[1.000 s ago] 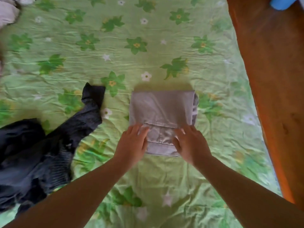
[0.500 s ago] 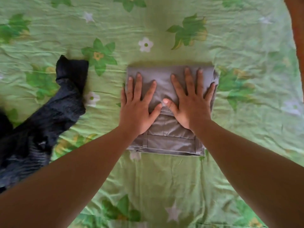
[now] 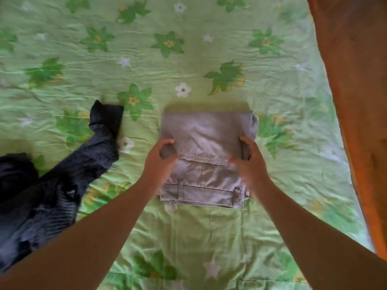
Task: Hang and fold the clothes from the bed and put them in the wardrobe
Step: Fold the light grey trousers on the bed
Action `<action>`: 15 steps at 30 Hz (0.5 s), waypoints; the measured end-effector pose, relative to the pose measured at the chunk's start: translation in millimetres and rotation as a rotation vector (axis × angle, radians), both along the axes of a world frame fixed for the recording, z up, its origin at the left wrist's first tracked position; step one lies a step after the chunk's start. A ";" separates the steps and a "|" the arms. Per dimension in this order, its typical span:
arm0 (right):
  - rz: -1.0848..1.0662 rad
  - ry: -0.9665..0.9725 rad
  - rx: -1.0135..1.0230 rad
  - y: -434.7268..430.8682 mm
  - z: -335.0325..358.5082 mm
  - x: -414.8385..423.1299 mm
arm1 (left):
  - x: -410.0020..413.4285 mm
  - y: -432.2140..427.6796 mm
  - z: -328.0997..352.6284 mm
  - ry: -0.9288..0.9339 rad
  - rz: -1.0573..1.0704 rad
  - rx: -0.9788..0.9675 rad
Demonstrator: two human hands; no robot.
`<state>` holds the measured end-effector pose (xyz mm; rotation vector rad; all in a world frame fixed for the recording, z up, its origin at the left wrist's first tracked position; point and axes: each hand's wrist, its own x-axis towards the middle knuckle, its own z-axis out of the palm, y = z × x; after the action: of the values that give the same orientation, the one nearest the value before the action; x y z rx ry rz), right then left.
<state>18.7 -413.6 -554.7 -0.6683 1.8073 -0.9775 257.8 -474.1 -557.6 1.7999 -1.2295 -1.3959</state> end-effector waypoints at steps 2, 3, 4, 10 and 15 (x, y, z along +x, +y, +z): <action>0.055 -0.162 0.000 -4.9 13.6 -10.2 | 7.8 -9.4 17.1 0.128 -0.034 0.154; 0.116 -0.174 0.018 -4.8 22.0 -12.0 | 11.1 -10.6 25.8 0.129 -0.078 0.190; 0.188 -0.140 0.038 -3.8 31.0 -12.5 | 13.2 -10.4 34.3 0.094 -0.131 0.199; 0.449 0.260 0.063 -0.8 117.0 -13.9 | 0.6 -3.9 123.0 -0.145 -0.331 0.097; 0.533 0.335 0.062 -6.4 244.9 -31.3 | -19.9 -13.8 241.7 -0.309 -0.491 0.028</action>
<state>-12.6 -420.0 -309.8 -1.2526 1.7880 -0.4677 237.9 -487.9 -316.0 1.8597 -1.9228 -1.4176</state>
